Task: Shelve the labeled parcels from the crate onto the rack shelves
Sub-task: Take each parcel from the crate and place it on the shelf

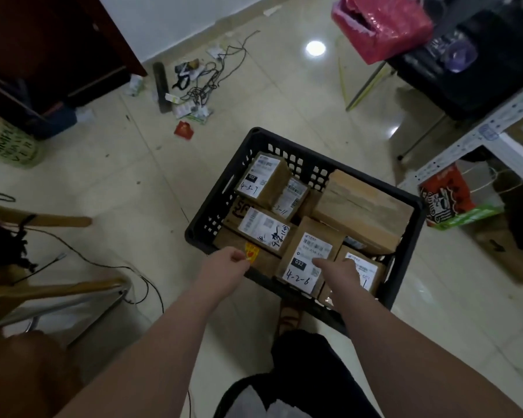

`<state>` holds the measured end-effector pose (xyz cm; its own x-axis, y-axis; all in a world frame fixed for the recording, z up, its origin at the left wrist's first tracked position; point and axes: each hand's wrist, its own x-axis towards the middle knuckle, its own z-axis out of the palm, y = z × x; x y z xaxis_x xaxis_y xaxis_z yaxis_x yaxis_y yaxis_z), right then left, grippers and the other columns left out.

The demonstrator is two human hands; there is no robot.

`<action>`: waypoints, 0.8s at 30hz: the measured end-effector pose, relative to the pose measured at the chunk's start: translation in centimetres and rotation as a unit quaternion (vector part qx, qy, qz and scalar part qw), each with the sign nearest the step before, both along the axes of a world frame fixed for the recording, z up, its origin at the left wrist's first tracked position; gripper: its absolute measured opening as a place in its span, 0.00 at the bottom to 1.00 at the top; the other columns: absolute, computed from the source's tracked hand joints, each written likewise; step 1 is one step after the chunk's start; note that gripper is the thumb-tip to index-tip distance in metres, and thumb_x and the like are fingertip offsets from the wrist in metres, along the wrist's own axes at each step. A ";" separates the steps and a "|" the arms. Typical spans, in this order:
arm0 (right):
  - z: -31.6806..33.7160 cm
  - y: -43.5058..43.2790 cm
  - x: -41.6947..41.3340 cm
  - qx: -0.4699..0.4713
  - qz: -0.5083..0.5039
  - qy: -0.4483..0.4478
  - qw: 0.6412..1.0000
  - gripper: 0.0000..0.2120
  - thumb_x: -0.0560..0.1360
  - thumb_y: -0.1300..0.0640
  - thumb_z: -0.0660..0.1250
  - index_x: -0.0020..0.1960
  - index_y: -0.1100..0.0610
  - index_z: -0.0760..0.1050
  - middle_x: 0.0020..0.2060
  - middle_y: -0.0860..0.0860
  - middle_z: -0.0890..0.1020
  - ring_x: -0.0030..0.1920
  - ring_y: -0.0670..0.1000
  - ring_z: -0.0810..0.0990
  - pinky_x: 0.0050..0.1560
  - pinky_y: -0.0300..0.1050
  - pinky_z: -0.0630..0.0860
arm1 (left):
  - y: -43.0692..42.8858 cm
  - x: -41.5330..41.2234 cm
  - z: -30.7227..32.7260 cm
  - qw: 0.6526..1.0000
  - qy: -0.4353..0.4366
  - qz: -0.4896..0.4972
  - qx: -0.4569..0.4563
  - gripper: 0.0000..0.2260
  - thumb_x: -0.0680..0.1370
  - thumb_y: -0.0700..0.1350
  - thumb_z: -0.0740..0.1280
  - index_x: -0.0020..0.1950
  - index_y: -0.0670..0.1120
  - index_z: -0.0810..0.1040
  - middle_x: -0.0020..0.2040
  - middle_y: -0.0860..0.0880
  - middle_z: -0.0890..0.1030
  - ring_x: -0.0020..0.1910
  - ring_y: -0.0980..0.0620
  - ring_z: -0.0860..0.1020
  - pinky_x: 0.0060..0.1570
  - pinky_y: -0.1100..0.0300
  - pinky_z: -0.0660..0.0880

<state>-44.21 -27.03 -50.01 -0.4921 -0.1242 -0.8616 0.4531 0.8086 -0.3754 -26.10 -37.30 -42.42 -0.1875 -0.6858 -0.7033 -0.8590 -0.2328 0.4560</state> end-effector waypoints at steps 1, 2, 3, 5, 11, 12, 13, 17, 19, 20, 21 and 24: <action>-0.4 -0.7 -0.3 0.012 0.004 0.009 1.000 0.35 0.73 0.53 0.73 0.73 0.62 0.61 0.65 0.61 0.73 0.60 0.60 0.75 0.46 0.48 0.72 | -0.9 -0.5 -0.5 1.000 -0.006 -0.011 -0.002 0.11 0.79 0.45 0.64 0.60 0.46 0.77 0.56 0.47 0.78 0.53 0.49 0.76 0.53 0.58 0.72; -0.7 -1.4 -0.6 0.023 0.009 0.015 1.000 0.38 0.72 0.52 0.74 0.74 0.63 0.60 0.67 0.61 0.71 0.62 0.60 0.74 0.49 0.49 0.73 | -1.8 -1.0 -1.1 1.000 -0.010 -0.021 -0.002 0.12 0.78 0.45 0.63 0.61 0.46 0.76 0.56 0.47 0.79 0.54 0.49 0.76 0.54 0.57 0.73; -1.1 -2.1 -1.0 0.032 0.011 0.017 0.999 0.40 0.71 0.50 0.74 0.75 0.63 0.60 0.68 0.61 0.70 0.62 0.61 0.74 0.53 0.50 0.74 | -2.5 -1.4 -1.7 0.999 -0.014 -0.032 0.001 0.12 0.78 0.45 0.63 0.61 0.46 0.76 0.56 0.47 0.79 0.54 0.49 0.76 0.54 0.57 0.74; -1.9 -3.1 -1.6 0.047 0.015 0.021 0.999 0.41 0.70 0.48 0.75 0.75 0.62 0.60 0.70 0.60 0.68 0.58 0.60 0.74 0.55 0.51 0.74 | -3.6 -2.2 -3.1 0.997 -0.029 -0.067 0.009 0.13 0.78 0.46 0.63 0.62 0.46 0.76 0.57 0.47 0.79 0.55 0.48 0.77 0.54 0.56 0.74; -4.4 -5.6 -1.5 0.122 -0.001 0.027 0.992 0.48 0.69 0.47 0.75 0.78 0.60 0.51 0.73 0.61 0.58 0.69 0.64 0.65 0.62 0.57 0.71 | -7.1 -2.9 -7.5 0.966 -0.169 -0.194 -0.026 0.15 0.75 0.51 0.62 0.61 0.52 0.77 0.62 0.46 0.74 0.61 0.42 0.72 0.64 0.44 0.68; -4.8 -6.1 -1.2 0.136 -0.005 0.030 0.990 0.50 0.68 0.46 0.76 0.78 0.60 0.49 0.72 0.61 0.59 0.70 0.64 0.65 0.64 0.59 0.71 | -7.8 -3.1 -7.9 0.957 -0.185 -0.216 -0.050 0.16 0.75 0.50 0.61 0.61 0.52 0.77 0.64 0.46 0.73 0.64 0.41 0.70 0.66 0.41 0.65; -5.2 -6.5 -1.0 0.150 0.000 0.035 0.988 0.52 0.68 0.45 0.76 0.78 0.61 0.48 0.71 0.61 0.59 0.69 0.64 0.66 0.64 0.60 0.72 | -8.4 -3.3 -8.2 0.949 -0.190 -0.240 -0.072 0.16 0.75 0.49 0.61 0.62 0.51 0.76 0.67 0.46 0.70 0.67 0.41 0.66 0.69 0.39 0.59; -6.0 -8.0 -0.1 0.195 0.038 0.078 0.977 0.51 0.69 0.41 0.73 0.78 0.60 0.48 0.71 0.62 0.59 0.70 0.62 0.64 0.65 0.55 0.68 | -11.0 -4.2 -9.1 0.899 -0.195 -0.359 -0.160 0.19 0.78 0.48 0.61 0.69 0.49 0.70 0.76 0.48 0.59 0.76 0.42 0.50 0.72 0.35 0.48; -6.4 -8.9 0.2 0.212 0.034 0.095 0.972 0.51 0.69 0.40 0.73 0.78 0.60 0.48 0.71 0.62 0.59 0.70 0.62 0.62 0.66 0.54 0.67 | -12.5 -4.4 -9.8 0.875 -0.193 -0.409 -0.175 0.20 0.78 0.48 0.61 0.70 0.49 0.69 0.77 0.48 0.56 0.77 0.42 0.46 0.71 0.33 0.46; -6.5 -9.2 0.3 0.224 0.030 0.103 0.969 0.53 0.69 0.39 0.73 0.79 0.60 0.47 0.71 0.62 0.59 0.70 0.62 0.62 0.65 0.54 0.67 | -13.3 -4.5 -10.1 0.862 -0.196 -0.434 -0.175 0.20 0.78 0.48 0.62 0.70 0.49 0.68 0.78 0.48 0.54 0.77 0.42 0.44 0.70 0.33 0.45; -6.6 -9.6 0.4 0.235 0.026 0.112 0.965 0.55 0.68 0.38 0.73 0.79 0.61 0.45 0.71 0.62 0.58 0.70 0.61 0.62 0.65 0.53 0.67 | -14.0 -4.5 -10.5 0.849 -0.202 -0.455 -0.175 0.20 0.77 0.47 0.62 0.70 0.50 0.68 0.78 0.48 0.53 0.77 0.42 0.43 0.69 0.32 0.44; -7.0 -10.4 0.4 0.266 0.016 0.140 0.954 0.60 0.66 0.35 0.74 0.79 0.63 0.42 0.71 0.63 0.59 0.69 0.61 0.62 0.62 0.52 0.68 | -16.2 -4.1 -12.5 0.839 -0.202 -0.476 -0.171 0.21 0.76 0.46 0.62 0.69 0.49 0.67 0.78 0.47 0.49 0.77 0.41 0.39 0.70 0.31 0.48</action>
